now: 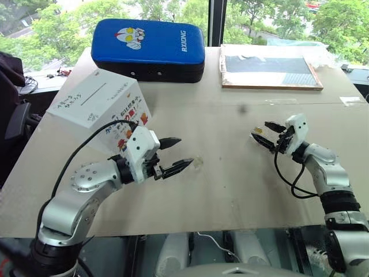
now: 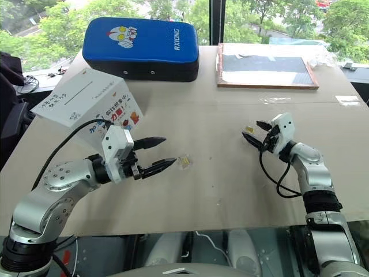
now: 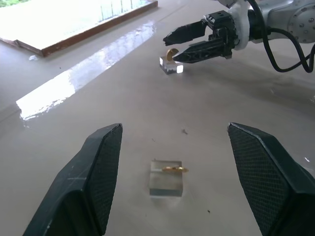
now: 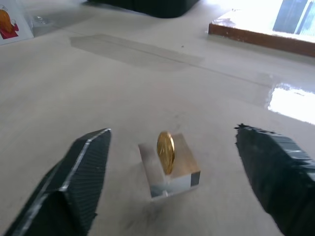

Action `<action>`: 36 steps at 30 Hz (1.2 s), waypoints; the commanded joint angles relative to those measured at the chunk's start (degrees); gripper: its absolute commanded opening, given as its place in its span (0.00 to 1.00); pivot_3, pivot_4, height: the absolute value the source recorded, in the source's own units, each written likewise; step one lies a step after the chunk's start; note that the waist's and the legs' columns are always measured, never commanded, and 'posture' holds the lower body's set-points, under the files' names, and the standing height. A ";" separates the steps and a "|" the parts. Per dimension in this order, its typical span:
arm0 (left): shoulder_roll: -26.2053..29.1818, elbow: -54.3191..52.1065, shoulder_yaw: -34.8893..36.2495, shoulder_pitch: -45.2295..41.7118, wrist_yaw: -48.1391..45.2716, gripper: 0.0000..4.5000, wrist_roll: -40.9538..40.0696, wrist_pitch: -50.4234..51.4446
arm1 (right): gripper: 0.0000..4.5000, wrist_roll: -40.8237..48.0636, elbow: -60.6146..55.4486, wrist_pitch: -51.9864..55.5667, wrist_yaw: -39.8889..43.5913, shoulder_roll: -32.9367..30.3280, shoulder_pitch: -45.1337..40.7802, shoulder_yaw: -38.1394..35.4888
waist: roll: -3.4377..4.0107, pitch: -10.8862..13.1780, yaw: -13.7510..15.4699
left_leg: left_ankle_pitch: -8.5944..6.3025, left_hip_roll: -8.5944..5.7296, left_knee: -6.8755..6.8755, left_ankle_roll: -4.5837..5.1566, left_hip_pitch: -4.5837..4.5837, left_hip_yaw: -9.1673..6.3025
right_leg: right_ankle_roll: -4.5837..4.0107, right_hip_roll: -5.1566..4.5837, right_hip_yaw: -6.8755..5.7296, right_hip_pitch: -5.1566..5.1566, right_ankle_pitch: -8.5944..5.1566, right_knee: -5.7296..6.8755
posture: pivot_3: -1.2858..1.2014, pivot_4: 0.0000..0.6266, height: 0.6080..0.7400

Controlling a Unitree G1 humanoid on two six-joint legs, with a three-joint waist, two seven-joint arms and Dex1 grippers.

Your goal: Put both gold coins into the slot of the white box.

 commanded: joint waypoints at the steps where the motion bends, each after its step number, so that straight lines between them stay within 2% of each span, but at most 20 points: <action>1: 0.65 -2.59 0.73 -0.02 0.50 0.78 -0.05 -0.32 | 0.52 0.08 0.48 -0.15 1.91 -0.36 -1.76 -0.60 | 0.00 0.00 0.00 | 0.00 0.00 0.00 0.00 0.00 0.00 | 0.00 0.00 0.00 0.00 0.00 0.00 | 0.52 0.24 1.00; 2: 0.70 -2.67 0.64 0.26 0.53 0.78 0.18 -0.44 | 0.42 -0.14 0.69 -0.42 2.17 -0.34 -1.80 -0.48 | 0.00 0.00 0.00 | 0.00 0.00 0.00 0.00 0.00 -0.01 | 0.00 0.00 0.01 0.00 0.00 0.00 | 0.52 0.24 1.00; 3: 0.66 -2.77 0.60 0.52 0.58 0.78 0.28 -0.53 | 0.24 0.16 0.62 -0.33 2.14 -0.05 -1.84 -0.77 | 0.00 0.00 0.00 | 0.00 0.00 0.00 0.00 0.00 -0.01 | 0.00 0.00 0.01 0.00 0.00 0.00 | 0.52 0.24 1.00; 4: 0.59 -2.85 0.62 0.70 0.67 0.78 0.31 -0.55 | 0.21 0.51 0.50 -0.14 2.10 0.23 -1.89 -1.08 | 0.00 0.00 0.00 | 0.00 0.00 0.00 0.00 0.00 -0.01 | 0.00 0.00 0.02 0.00 0.00 0.00 | 0.52 0.24 1.00; 5: 0.51 -2.91 0.63 0.87 0.78 0.78 0.35 -0.57 | 0.07 0.75 0.26 -0.02 2.21 0.38 -1.91 -1.25 | 0.00 0.00 0.00 | 0.00 0.00 0.00 0.00 0.00 -0.02 | 0.00 0.00 0.02 0.00 0.00 0.00 | 0.52 0.24 1.00; 6: 0.43 -3.02 0.55 1.09 0.88 0.78 0.45 -0.63 | 0.01 0.75 0.05 -0.01 2.36 0.37 -1.86 -1.25 | 0.00 0.00 -0.03 | 0.00 0.00 0.00 0.00 0.00 -0.02 | 0.00 0.00 0.03 0.00 0.00 0.00 | 0.52 0.24 1.00; 12: -0.44 -3.16 0.19 1.41 1.83 0.78 0.30 -0.74 | 0.01 1.37 -1.37 0.39 2.85 0.29 -1.18 -1.61 | 0.00 0.00 0.00 | 0.00 0.01 0.00 0.00 0.00 -0.02 | 0.00 -0.01 0.05 0.00 0.00 0.01 | 0.52 0.24 1.00; 15: -3.38 -2.97 1.53 0.27 4.03 0.78 -3.38 0.91 | 0.01 4.42 -5.60 3.58 2.91 0.88 -0.61 -2.54 | 0.01 0.00 0.03 | 0.00 0.01 0.00 0.00 0.00 -0.02 | 0.00 -0.02 0.06 0.00 0.00 0.01 | 0.52 0.24 1.00; 21: -14.71 -2.21 5.39 -2.02 13.75 0.78 -19.95 7.24 | 0.01 22.81 -21.39 22.98 -2.71 6.90 -0.15 -7.29 | 0.01 0.00 -0.04 | 0.00 0.05 0.03 0.00 -0.01 -0.09 | 0.03 -0.08 0.03 0.00 0.02 0.07 | 0.52 0.24 1.00; 25: -23.68 -1.39 6.18 -3.74 22.47 0.78 -35.90 8.13 | 0.01 39.34 -31.87 34.56 -12.13 14.35 -0.65 -8.98 | 0.01 0.00 0.06 | 0.00 0.05 0.04 0.00 -0.03 -0.19 | 0.02 -0.11 -0.05 0.01 0.02 0.11 | 0.52 0.24 1.00; 31: -30.99 -1.09 4.93 -5.59 28.68 0.78 -49.43 6.11 | 0.01 53.62 -39.08 39.23 -24.30 24.54 -0.80 -8.07 | 0.01 0.00 0.03 | 0.00 -0.01 0.07 0.00 -0.04 -0.23 | 0.02 -0.07 -0.09 0.02 0.03 0.11 | 0.52 0.24 1.00; 34: -32.77 -1.19 4.31 -5.39 30.29 0.78 -53.16 5.07 | 0.01 57.14 -40.77 39.50 -27.77 27.56 -0.44 -6.74 | 0.01 0.00 -0.02 | 0.00 -0.05 0.07 0.00 -0.05 -0.18 | 0.02 -0.04 -0.04 0.01 0.02 0.08 | 0.52 0.24 1.00; 36: -32.54 -1.70 3.41 -4.73 30.66 0.66 -54.11 5.19 | 0.00 58.30 -41.34 39.38 -29.14 28.65 -0.28 -5.91 | 0.01 0.00 -0.01 | 0.00 -0.06 0.07 0.00 -0.05 -0.18 | 0.02 -0.02 -0.05 0.02 0.02 0.08 | 0.52 0.24 1.00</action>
